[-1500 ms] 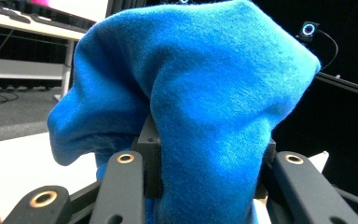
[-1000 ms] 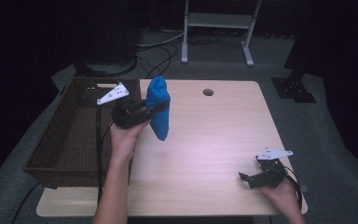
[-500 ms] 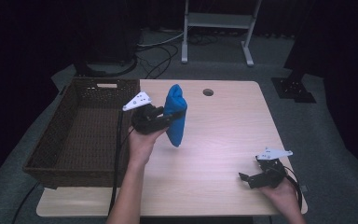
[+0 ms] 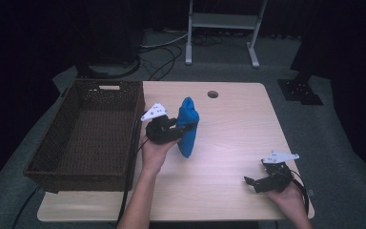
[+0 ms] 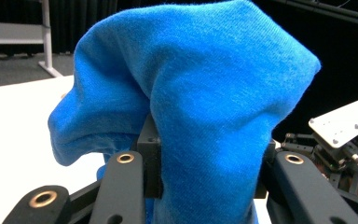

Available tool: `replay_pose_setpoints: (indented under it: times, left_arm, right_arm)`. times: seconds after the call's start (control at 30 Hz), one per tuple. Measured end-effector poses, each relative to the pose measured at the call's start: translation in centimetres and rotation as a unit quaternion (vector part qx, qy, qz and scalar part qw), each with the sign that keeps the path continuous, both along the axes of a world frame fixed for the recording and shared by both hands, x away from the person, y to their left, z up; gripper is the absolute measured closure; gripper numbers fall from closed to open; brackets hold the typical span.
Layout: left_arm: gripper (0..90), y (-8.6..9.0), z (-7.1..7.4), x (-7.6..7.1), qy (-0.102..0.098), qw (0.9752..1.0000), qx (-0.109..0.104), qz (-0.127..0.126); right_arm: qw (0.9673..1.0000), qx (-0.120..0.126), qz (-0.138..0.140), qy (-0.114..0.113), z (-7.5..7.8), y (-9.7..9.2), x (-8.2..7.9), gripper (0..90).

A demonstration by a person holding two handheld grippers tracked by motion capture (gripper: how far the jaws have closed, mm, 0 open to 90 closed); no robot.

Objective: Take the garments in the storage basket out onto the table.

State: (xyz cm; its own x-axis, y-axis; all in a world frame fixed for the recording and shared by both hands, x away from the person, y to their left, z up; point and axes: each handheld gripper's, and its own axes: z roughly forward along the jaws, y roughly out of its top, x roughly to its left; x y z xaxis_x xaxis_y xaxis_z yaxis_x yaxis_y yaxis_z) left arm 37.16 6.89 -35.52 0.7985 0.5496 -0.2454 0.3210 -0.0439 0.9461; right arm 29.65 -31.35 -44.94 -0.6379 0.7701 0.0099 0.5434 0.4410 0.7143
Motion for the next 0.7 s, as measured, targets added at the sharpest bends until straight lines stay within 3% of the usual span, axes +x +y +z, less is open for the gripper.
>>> replay_pose_setpoints:
  times: [0.33,0.7]
  left_arm:
    - [60.0,-1.4,-2.4,0.3,0.017,0.9996,0.024,0.006]
    - [59.9,-4.0,-5.4,1.0,0.038,0.9968,0.07,0.002]
  right_arm:
    - [1.0,0.0,0.001,0.0,0.0,0.0,0.0,0.0]
    - [1.0,0.0,0.003,0.001,0.0,0.0,0.0,0.0]
